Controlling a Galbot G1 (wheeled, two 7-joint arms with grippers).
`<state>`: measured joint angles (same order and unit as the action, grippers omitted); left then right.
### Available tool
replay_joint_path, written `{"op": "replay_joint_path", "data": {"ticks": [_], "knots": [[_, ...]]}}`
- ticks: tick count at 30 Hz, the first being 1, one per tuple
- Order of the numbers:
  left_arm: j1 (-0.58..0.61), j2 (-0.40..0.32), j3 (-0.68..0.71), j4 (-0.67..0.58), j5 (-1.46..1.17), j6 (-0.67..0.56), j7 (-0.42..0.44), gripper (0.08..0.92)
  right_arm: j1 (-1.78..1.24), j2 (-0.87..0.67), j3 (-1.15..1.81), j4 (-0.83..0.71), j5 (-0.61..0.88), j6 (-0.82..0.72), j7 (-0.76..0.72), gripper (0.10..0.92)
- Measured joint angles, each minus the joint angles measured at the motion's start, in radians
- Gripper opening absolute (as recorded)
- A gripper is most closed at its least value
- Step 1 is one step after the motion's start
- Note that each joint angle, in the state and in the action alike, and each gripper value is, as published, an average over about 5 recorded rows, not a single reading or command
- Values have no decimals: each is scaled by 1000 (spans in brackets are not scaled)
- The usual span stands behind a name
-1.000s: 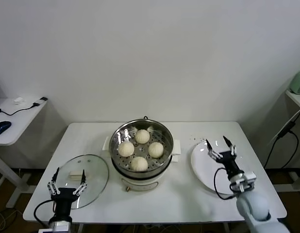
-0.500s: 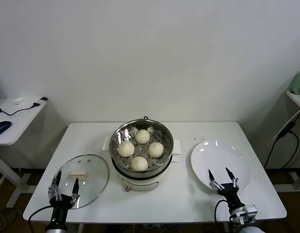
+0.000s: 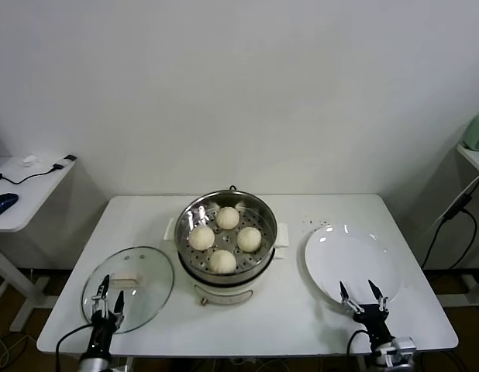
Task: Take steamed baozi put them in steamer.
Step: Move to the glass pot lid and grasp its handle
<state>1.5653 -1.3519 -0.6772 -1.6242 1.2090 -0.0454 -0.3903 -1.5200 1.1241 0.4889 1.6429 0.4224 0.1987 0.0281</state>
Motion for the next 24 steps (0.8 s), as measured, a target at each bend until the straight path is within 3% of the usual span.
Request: {"op": "replay_joint_path", "data": {"ticks": [20, 24], "knots": [[-147, 20, 24, 133, 90, 50, 2, 823, -31, 7, 32, 32, -13, -14, 5, 823], [-162, 23, 29, 157, 93, 48, 1, 773, -34, 9, 33, 36, -18, -14, 5, 823]]}}
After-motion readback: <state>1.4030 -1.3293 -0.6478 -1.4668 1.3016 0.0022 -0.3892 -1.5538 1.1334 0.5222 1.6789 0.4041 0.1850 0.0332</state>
